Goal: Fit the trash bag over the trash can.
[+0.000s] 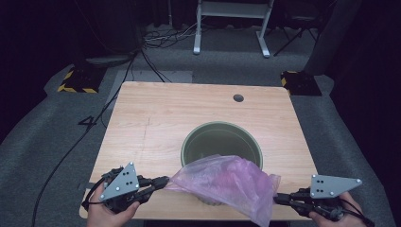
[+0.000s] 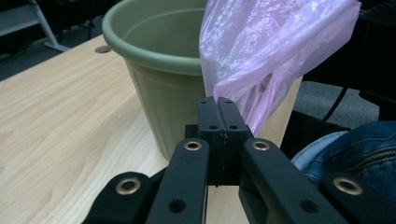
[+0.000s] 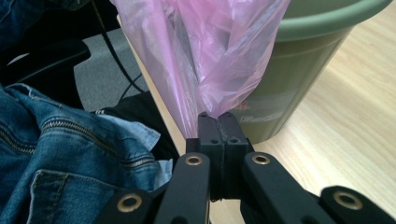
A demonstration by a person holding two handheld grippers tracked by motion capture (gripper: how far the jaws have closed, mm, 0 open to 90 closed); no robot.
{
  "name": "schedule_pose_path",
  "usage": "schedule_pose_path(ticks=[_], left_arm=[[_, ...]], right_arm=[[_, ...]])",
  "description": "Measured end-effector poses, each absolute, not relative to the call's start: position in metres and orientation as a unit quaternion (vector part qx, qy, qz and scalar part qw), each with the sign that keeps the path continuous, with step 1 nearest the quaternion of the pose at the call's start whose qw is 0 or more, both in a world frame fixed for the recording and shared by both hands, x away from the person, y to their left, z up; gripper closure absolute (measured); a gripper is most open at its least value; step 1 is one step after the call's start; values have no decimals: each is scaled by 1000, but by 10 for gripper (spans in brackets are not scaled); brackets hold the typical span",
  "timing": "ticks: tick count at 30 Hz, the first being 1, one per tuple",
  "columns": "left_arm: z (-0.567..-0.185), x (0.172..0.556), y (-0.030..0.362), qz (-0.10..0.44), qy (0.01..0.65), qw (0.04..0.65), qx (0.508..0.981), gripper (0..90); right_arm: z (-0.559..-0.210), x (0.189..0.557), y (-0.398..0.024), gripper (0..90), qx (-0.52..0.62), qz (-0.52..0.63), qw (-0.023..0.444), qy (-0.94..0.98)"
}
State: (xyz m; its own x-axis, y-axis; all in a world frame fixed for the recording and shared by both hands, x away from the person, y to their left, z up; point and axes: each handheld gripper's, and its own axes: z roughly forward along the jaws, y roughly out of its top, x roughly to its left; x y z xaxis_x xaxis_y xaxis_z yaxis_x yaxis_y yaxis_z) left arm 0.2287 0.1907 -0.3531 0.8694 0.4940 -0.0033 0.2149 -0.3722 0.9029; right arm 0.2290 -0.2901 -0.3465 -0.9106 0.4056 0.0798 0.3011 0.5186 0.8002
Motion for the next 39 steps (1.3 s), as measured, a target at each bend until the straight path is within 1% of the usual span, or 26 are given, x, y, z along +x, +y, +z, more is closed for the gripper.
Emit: schedule_pose_path(ticks=[5,6,8,9,11,12,13,14,15,16,17,18,19,20,21,23,24,25,26,28,29,31,32,39], left_arm=[[-365,230,188,121,217,513,822,900],[-369,230,187,124,219,499,829,900],[-370,231,189,116,218,504,827,900],[-371,231,190,113,222,510,824,900],[-372,234,190,120,226,511,821,900],[-371,235,190,126,226,511,820,893],[-371,236,189,134,231,510,818,844],[-370,234,190,156,236,507,814,782],[-370,234,190,156,236,507,814,715],[-369,232,190,160,235,511,811,715],[-368,230,190,164,228,514,811,669],[-367,228,189,169,222,517,810,565],[-364,225,185,181,210,520,808,529],[-364,225,185,181,210,520,808,505],[-362,223,181,185,199,522,808,505],[-358,221,174,189,185,525,809,456],[-356,221,170,190,176,528,809,437],[-351,221,164,190,163,532,809,418],[-348,222,162,191,158,535,808,413],[-345,222,162,192,154,539,806,406],[-340,223,160,192,149,544,803,404],[-334,223,158,192,139,551,800,403],[-331,222,155,191,131,554,800,393],[-325,216,137,175,99,554,808,362]], right_arm=[[-357,231,-290,900,210,437,46,873],[-360,232,-290,900,213,429,49,877],[-362,233,-291,900,218,422,55,878],[-365,233,-292,900,221,423,51,877],[-366,237,-291,900,228,428,61,872],[-365,237,-290,900,229,429,68,871],[-364,237,-289,880,227,432,75,870],[-362,237,-290,796,226,435,88,867],[-362,237,-290,796,226,435,88,867],[-360,236,-290,693,225,443,107,861],[-357,233,-292,594,223,454,130,853],[-352,227,-294,474,216,478,159,837],[-349,225,-295,435,211,485,170,832],[-349,225,-295,435,211,485,170,832],[-347,222,-294,414,204,493,181,826],[-341,218,-290,417,185,503,187,823],[-340,217,-287,441,179,505,187,824],[-335,215,-281,517,169,509,194,822],[-333,216,-279,538,167,511,199,819],[-329,217,-276,540,168,516,204,815],[-321,224,-271,546,176,531,211,801],[-319,227,-269,547,178,535,215,797],[-313,235,-262,546,193,540,221,789],[-307,259,-234,524,203,542,222,785]])
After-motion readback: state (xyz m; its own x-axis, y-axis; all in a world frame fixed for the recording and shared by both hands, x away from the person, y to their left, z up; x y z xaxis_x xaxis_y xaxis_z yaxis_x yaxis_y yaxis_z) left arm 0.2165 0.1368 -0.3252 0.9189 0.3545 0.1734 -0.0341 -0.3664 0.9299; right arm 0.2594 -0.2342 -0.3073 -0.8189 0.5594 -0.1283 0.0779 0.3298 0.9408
